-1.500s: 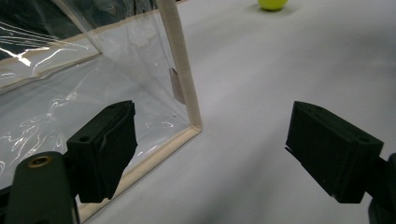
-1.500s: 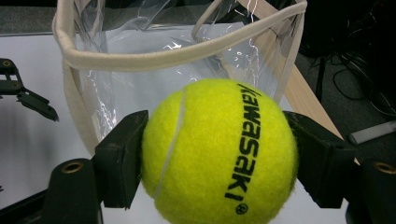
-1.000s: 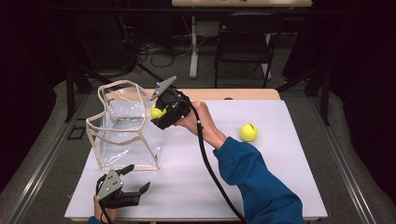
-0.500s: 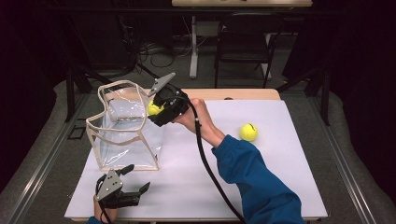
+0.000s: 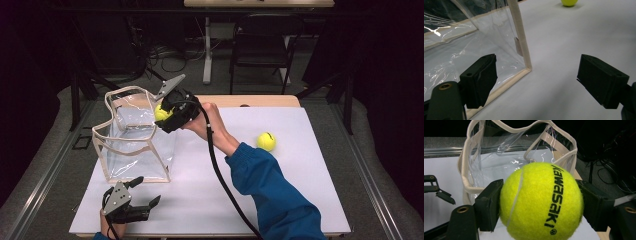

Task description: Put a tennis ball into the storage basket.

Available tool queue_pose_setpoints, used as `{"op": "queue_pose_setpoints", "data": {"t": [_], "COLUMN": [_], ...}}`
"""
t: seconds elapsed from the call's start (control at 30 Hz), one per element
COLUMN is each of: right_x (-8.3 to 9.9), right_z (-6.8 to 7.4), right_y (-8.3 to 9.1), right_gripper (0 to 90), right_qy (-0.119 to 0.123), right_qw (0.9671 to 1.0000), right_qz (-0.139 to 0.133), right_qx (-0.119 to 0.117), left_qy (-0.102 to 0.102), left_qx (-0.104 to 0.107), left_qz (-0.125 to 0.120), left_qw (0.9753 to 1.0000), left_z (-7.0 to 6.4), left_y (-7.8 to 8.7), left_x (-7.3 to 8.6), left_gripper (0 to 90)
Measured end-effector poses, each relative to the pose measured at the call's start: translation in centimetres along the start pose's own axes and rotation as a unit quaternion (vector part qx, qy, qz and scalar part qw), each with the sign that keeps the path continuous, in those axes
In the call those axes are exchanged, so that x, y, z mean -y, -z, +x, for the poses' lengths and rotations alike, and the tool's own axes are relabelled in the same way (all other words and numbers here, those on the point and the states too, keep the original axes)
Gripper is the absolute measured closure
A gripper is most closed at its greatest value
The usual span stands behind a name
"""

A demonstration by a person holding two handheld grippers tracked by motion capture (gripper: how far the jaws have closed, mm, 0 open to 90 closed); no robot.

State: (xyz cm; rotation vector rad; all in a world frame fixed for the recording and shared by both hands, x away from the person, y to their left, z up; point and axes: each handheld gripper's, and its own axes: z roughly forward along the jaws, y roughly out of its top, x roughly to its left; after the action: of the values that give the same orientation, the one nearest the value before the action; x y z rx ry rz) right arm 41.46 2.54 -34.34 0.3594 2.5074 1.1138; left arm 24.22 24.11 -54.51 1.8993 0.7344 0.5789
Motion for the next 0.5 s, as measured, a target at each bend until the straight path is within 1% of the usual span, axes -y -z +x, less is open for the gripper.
{"op": "queue_pose_setpoints", "data": {"t": [0.23, 0.5], "right_x": [-0.57, -1.08], "right_z": [0.05, 0.13], "right_y": [0.12, -0.08], "right_gripper": [25.8, 25.8], "right_qy": [0.002, 0.007], "right_qw": [1.0000, 0.9999], "right_qz": [-0.006, -0.006], "right_qx": [0.002, 0.003], "left_qy": [0.002, 0.002], "left_qx": [0.001, 0.000], "left_qz": [0.000, 0.000], "left_qw": [1.0000, 1.0000], "left_z": [-0.02, -0.02], "left_y": [0.00, 0.01], "left_x": [0.02, 0.02], "left_gripper": [16.1, 16.1]}}
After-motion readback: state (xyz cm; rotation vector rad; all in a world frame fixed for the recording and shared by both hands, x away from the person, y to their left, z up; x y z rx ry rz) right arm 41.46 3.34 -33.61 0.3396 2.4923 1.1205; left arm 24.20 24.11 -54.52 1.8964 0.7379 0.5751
